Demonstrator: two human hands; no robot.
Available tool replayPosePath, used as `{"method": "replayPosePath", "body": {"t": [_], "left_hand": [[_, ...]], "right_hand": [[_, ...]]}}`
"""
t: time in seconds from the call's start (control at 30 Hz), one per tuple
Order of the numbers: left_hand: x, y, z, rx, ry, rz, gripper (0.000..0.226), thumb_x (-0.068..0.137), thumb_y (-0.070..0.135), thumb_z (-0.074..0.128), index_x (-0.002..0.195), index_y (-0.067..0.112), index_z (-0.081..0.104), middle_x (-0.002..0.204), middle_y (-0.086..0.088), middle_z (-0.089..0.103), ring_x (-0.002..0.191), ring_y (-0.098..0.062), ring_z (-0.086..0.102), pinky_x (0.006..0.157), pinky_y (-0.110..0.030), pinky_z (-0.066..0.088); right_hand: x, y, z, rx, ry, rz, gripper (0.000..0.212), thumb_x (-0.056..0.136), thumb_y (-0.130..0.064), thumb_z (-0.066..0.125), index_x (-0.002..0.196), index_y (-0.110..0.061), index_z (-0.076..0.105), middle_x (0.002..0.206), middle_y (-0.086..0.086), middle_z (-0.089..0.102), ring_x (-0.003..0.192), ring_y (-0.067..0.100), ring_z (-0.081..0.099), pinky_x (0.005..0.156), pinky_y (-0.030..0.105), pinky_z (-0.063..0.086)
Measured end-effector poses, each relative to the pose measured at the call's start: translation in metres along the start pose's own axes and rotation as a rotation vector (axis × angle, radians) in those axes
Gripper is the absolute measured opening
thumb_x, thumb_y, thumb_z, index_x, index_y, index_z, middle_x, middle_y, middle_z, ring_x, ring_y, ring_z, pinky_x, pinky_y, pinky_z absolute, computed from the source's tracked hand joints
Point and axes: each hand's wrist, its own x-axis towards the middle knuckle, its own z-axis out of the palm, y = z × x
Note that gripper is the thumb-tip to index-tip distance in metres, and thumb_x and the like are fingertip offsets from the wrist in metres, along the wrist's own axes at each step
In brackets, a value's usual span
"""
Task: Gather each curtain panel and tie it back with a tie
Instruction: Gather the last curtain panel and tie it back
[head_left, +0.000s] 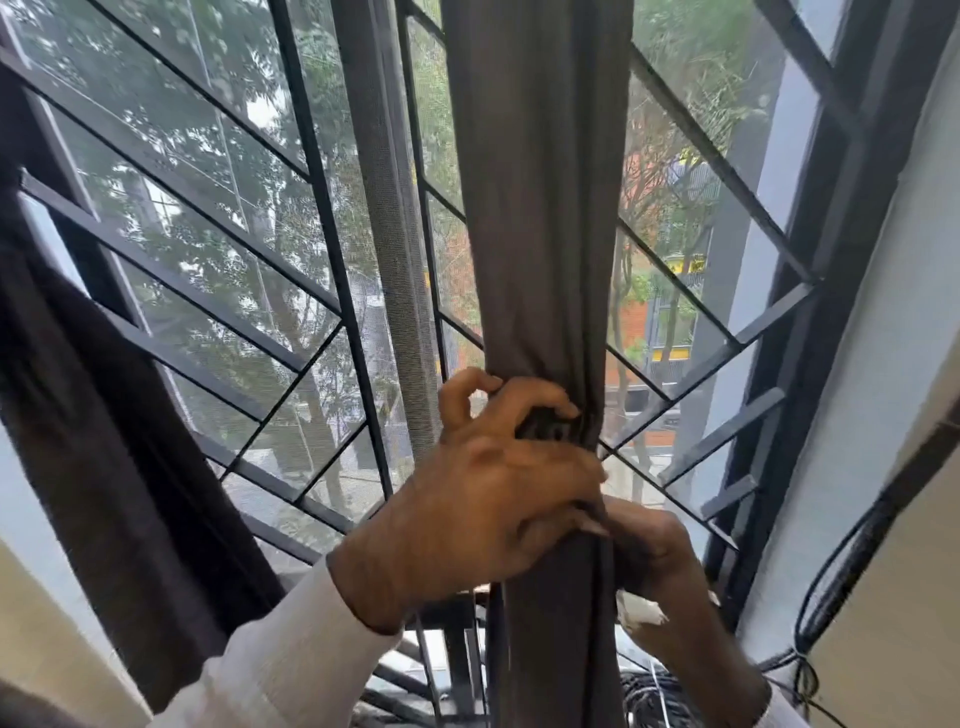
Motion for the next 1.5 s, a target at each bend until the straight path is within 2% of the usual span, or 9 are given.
{"method": "replayPosePath", "body": {"t": [0.1,0.23,0.3,0.43,0.7,0.93,1.2,1.33,1.5], "left_hand": [[0.007,0.001,-0.001,0.023,0.078,-0.173,0.017,0.102,0.043,0.066,0.097,0.029,0.075,0.094,0.015,0.067,0.115,-0.01,0.06,0.109,-0.049,0.026],[0.015,0.001,-0.002,-0.044,0.231,-0.356,0.018,0.102,0.039,0.063,0.094,0.024,0.067,0.086,0.015,0.06,0.09,-0.012,0.062,0.101,-0.05,0.034],[0.019,0.002,-0.003,-0.05,0.252,-0.405,0.016,0.1,0.038,0.067,0.091,0.025,0.065,0.081,0.016,0.057,0.084,-0.01,0.06,0.1,-0.046,0.033],[0.022,-0.003,-0.003,-0.134,0.25,-0.474,0.018,0.095,0.045,0.07,0.088,0.029,0.067,0.077,0.013,0.063,0.086,-0.006,0.062,0.104,-0.037,0.028],[0.017,-0.009,0.0,-0.491,0.197,-0.512,0.017,0.092,0.034,0.08,0.087,0.018,0.082,0.083,0.001,0.068,0.077,-0.017,0.07,0.074,-0.034,0.055],[0.009,-0.012,0.002,-0.507,0.17,-0.486,0.023,0.094,0.041,0.071,0.095,0.021,0.083,0.094,0.008,0.066,0.088,-0.016,0.069,0.087,-0.047,0.055],[0.003,-0.013,-0.004,-0.56,0.03,-0.496,0.003,0.093,0.038,0.079,0.093,0.036,0.08,0.103,0.006,0.068,0.108,-0.02,0.067,0.101,-0.059,0.05],[0.005,-0.007,-0.005,-0.569,0.068,-0.484,0.022,0.088,0.034,0.087,0.098,0.015,0.086,0.1,-0.004,0.074,0.107,-0.016,0.067,0.095,-0.039,0.056],[-0.004,0.007,-0.001,-0.459,0.173,-0.403,0.053,0.077,0.017,0.099,0.121,0.02,0.068,0.106,0.014,0.069,0.102,-0.012,0.071,0.099,-0.039,0.054]], "right_hand": [[-0.001,-0.002,0.003,0.087,-0.049,0.0,0.02,0.074,0.008,0.078,0.094,0.006,0.077,0.092,0.023,0.072,0.087,0.027,0.073,0.077,0.035,0.06],[-0.004,-0.007,0.008,-0.163,-0.008,-0.24,0.056,0.078,-0.036,0.093,0.112,0.005,0.075,0.111,0.029,0.064,0.101,0.038,0.071,0.089,0.046,0.057],[-0.002,-0.014,0.012,-0.215,0.05,-0.308,0.046,0.079,-0.025,0.091,0.108,0.008,0.076,0.113,0.024,0.062,0.103,0.034,0.071,0.09,0.037,0.059],[0.004,-0.019,0.018,-0.318,0.113,-0.368,0.02,0.085,0.008,0.07,0.101,0.0,0.079,0.107,0.021,0.074,0.104,0.035,0.073,0.091,0.034,0.058],[0.012,-0.025,0.033,-0.506,0.246,-0.369,0.017,0.091,-0.009,0.074,0.085,-0.025,0.079,0.083,0.0,0.076,0.079,0.019,0.071,0.077,0.042,0.059],[0.016,-0.026,0.045,-0.436,0.474,-0.406,0.009,0.084,-0.02,0.082,0.086,-0.018,0.075,0.075,0.004,0.075,0.069,0.028,0.069,0.074,0.058,0.06],[0.013,-0.036,0.044,-0.487,0.361,-0.355,0.048,0.086,-0.003,0.076,0.13,-0.022,0.069,0.078,0.002,0.073,0.072,0.004,0.067,0.079,0.017,0.056],[0.011,-0.042,0.037,-0.527,0.331,-0.314,0.011,0.089,-0.011,0.076,0.096,-0.017,0.081,0.081,0.001,0.077,0.075,0.014,0.068,0.075,0.041,0.06],[0.009,-0.048,0.033,-0.454,0.411,-0.25,0.011,0.093,0.0,0.073,0.083,-0.003,0.076,0.068,-0.003,0.071,0.064,0.006,0.064,0.065,0.016,0.052]]}}
